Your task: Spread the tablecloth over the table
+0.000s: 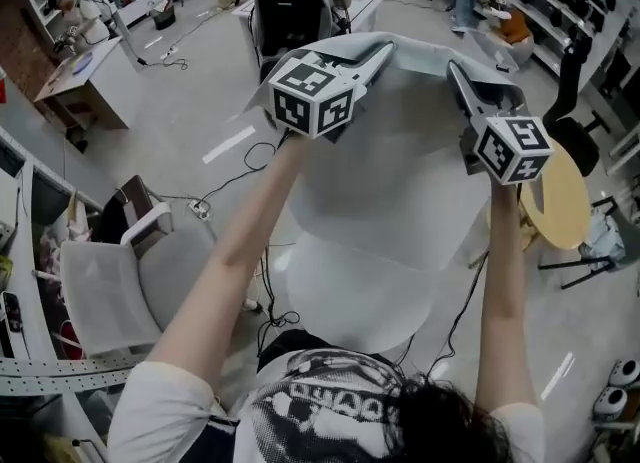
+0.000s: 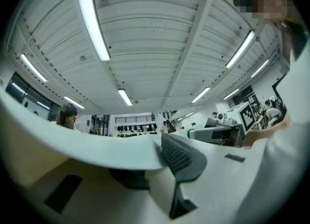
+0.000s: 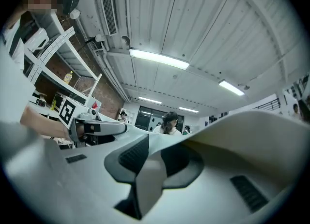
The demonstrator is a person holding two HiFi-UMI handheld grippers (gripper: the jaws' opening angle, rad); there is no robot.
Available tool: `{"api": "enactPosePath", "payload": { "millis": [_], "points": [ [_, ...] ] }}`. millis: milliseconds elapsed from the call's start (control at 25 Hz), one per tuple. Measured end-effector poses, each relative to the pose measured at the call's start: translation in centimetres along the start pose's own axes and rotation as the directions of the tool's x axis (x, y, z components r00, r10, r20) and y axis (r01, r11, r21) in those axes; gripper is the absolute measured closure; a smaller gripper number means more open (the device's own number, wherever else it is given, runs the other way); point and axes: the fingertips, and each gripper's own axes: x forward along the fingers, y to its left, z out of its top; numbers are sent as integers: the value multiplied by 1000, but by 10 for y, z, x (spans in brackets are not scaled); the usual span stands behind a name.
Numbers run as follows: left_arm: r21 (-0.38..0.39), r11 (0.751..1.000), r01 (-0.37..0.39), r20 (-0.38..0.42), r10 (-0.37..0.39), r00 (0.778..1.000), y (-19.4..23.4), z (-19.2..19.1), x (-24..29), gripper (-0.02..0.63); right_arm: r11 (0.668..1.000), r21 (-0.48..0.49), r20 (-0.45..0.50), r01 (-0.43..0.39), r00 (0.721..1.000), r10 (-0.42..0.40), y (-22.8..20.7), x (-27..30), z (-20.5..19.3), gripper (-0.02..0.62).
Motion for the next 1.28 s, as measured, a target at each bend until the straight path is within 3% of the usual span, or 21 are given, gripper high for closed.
{"api": "enactPosePath", "payload": {
  "millis": [200,400,680,1040,1280],
  "points": [
    [17,999,31,53,-32,998,14,23,28,529,993,-101,8,54,999,-53,-25,14,28,515],
    [-2,998,61,68,-60,996,16,24,35,529,990,-116,3,81,997,-81,-28,15,33,515],
    [-85,993,87,-8,-88,996,-2,-35,18,529,993,-55,-87,106,990,-110,-11,-5,-22,518],
    [-176,977,119,-107,-139,984,-48,-111,-37,529,989,43,-212,138,969,-126,44,-57,-96,517],
    [-203,973,111,-140,-141,980,-86,-138,-82,529,986,94,-251,140,961,-113,86,-98,-123,518]
  ]
}}
